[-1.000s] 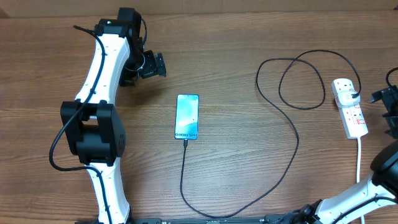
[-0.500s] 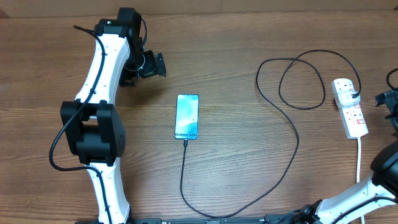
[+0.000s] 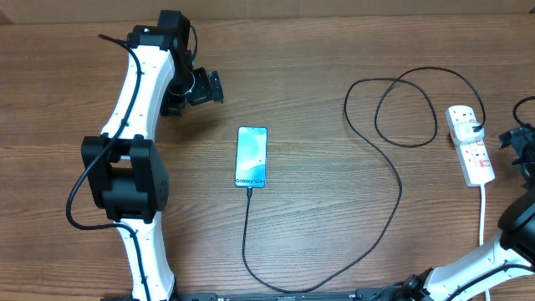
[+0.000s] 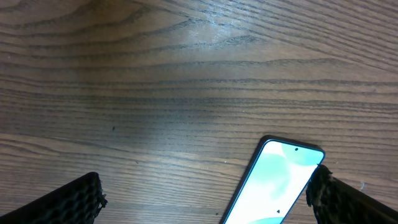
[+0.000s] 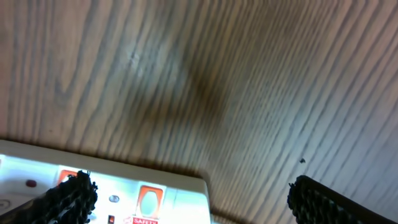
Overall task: Plug charger to phone and switch on socket
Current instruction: 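Position the right gripper above the power strip's orange switch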
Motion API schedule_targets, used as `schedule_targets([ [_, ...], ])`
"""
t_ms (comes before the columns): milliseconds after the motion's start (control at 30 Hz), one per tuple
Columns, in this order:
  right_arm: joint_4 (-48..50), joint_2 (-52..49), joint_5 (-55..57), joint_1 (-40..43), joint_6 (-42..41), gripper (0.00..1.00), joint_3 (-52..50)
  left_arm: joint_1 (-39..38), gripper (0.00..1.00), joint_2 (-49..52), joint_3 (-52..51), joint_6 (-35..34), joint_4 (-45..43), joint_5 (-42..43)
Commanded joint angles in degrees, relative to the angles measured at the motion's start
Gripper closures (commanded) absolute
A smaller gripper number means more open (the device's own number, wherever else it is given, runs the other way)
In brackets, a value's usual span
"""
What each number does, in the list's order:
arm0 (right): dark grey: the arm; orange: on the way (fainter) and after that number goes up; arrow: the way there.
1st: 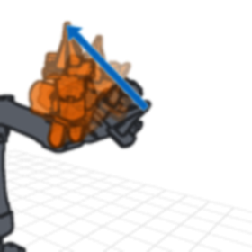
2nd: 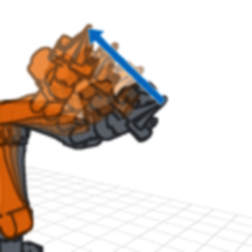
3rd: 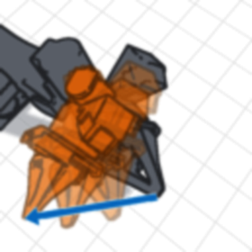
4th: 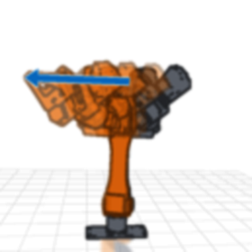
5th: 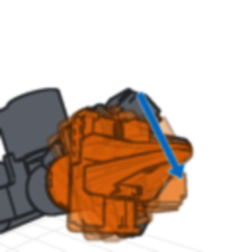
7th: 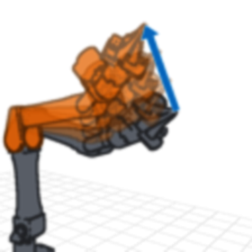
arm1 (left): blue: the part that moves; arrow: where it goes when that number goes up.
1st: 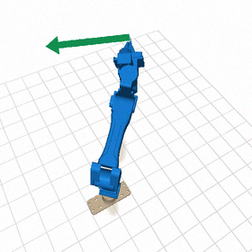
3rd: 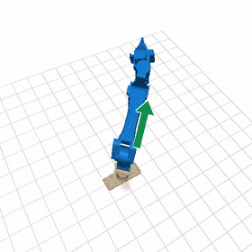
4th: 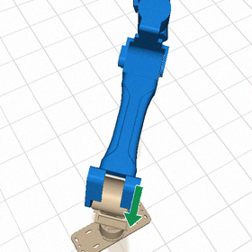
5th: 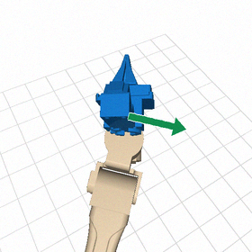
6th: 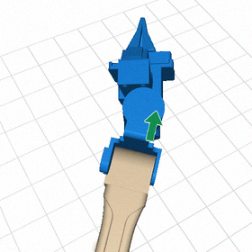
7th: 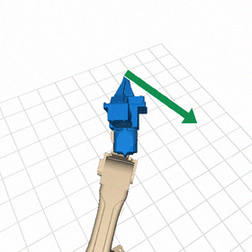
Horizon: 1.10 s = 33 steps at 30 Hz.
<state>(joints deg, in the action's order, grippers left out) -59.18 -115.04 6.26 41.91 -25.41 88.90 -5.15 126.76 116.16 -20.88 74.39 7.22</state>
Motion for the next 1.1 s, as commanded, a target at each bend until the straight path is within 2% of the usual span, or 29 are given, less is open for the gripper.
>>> schedule_targets([
  [0,1.8,-0.2,-0.5,0.2,0.4,0.00,-0.5,-0.1,0.00,-0.5,1.0,0.1,0.2,-0.3],
  [167,6.0,-0.2,-7.5,0.2,7.5,0.00,-1.6,-0.1,0.00,-0.5,1.0,0.1,0.2,-0.4],
  [267,7.5,-0.2,-8.3,0.2,9.1,0.00,-3.3,-0.1,0.00,-0.5,1.0,0.1,0.2,-0.3],
  [567,11.8,-0.2,-8.3,0.2,9.2,0.00,-7.9,-0.1,0.00,-0.5,1.0,0.1,0.2,-0.3],
  [1067,13.1,-0.2,-9.5,0.2,9.2,0.00,-8.1,-0.1,0.00,-0.5,1.0,0.1,0.2,-0.4],
])
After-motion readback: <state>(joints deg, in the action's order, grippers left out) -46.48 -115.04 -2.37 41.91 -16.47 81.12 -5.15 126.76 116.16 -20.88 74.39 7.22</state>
